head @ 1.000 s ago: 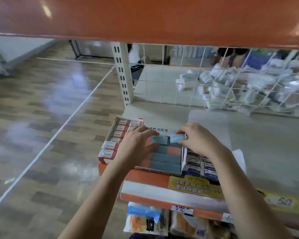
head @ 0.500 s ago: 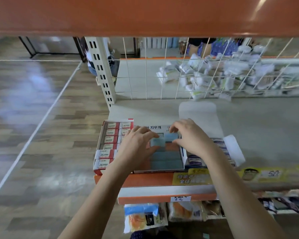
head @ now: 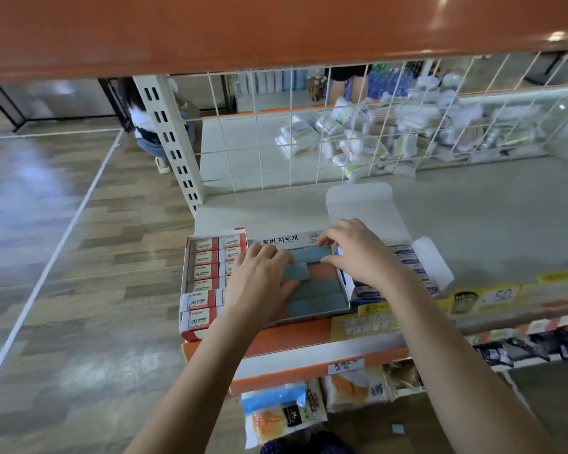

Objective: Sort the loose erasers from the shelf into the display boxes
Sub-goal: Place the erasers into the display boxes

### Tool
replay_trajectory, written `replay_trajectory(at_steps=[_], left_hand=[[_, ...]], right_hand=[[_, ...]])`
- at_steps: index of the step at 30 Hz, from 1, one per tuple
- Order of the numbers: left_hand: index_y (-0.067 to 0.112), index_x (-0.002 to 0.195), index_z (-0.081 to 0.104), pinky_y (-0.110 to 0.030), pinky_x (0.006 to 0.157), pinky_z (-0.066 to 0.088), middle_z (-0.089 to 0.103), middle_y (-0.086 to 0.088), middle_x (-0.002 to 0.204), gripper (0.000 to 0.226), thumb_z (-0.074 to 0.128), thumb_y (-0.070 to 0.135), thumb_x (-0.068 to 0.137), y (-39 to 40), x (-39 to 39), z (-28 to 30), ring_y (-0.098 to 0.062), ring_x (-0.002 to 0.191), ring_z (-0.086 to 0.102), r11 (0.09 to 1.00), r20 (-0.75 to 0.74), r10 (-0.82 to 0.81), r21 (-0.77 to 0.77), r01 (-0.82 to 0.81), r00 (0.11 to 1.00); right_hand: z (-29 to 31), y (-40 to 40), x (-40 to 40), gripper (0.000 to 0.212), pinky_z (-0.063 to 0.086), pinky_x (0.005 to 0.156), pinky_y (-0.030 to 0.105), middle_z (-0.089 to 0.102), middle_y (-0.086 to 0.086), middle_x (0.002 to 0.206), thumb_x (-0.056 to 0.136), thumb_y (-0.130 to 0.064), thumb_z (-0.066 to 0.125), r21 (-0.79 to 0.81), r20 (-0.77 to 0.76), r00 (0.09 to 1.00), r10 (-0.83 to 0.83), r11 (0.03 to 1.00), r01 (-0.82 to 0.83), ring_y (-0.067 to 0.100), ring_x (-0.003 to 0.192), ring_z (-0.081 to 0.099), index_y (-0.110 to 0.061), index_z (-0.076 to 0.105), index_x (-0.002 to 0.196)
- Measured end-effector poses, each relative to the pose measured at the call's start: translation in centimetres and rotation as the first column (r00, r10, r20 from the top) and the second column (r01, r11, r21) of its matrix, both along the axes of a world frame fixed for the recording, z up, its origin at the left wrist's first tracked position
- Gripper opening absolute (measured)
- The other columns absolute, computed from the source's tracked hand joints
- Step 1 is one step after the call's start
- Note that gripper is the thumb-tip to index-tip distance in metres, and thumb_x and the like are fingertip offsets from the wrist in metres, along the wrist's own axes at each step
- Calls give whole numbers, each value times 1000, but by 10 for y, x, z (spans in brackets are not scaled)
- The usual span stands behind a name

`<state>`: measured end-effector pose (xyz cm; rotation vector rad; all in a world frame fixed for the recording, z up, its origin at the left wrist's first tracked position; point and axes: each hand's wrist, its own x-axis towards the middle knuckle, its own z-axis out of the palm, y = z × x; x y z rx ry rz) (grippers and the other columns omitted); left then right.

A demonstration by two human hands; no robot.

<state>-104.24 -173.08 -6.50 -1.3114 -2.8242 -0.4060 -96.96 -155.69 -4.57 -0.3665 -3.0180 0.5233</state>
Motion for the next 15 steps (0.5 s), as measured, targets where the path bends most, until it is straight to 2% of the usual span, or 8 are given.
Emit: replay_trajectory(at_steps=[3, 7, 10, 12, 15], left_hand=[[28, 123, 51, -31, 97, 30, 50, 6, 125, 41, 54, 49, 87, -1, 1, 3, -17, 119, 38, 999, 17, -26, -35, 27, 1000], [27, 123, 54, -32, 95, 32, 52, 4, 125, 41, 53, 48, 88, 21, 3, 29, -18, 118, 41, 991, 3, -128, 43, 128, 992], [25, 123, 54, -33, 95, 31, 52, 2, 126, 38, 50, 45, 91, 74, 16, 54, -21, 119, 41, 966, -64, -232, 101, 238, 971], [24, 126, 51, -35, 96, 31, 50, 1, 128, 39, 49, 44, 92, 119, 37, 63, -23, 121, 40, 943, -107, -314, 78, 323, 943], [24, 129, 48, -38, 99, 33, 45, -2, 132, 42, 49, 43, 92, 194, 88, 67, -24, 124, 38, 882, -106, -468, 5, 472, 877]], right_hand=[[1, 1, 5, 31, 33, 90, 24, 54, -3, 117, 89, -33, 59, -38, -30, 1000, -6, 999, 5, 14, 114, 42, -20, 58, 118], [9, 20, 22, 34, 32, 94, 24, 53, -3, 123, 91, -33, 56, -49, -96, 991, -88, 995, 84, 12, 120, 39, -19, 56, 122], [18, 53, 49, 35, 35, 98, 29, 52, 2, 126, 92, -31, 55, 4, -102, 982, -162, 987, 163, 17, 121, 40, -19, 54, 125], [23, 81, 74, 36, 34, 102, 33, 51, 4, 129, 93, -29, 53, 27, -70, 972, -224, 974, 227, 20, 122, 39, -18, 51, 128], [27, 132, 128, 35, 23, 102, 23, 51, 4, 130, 93, -24, 54, 33, -50, 946, -320, 946, 322, 22, 125, 40, -13, 50, 127]])
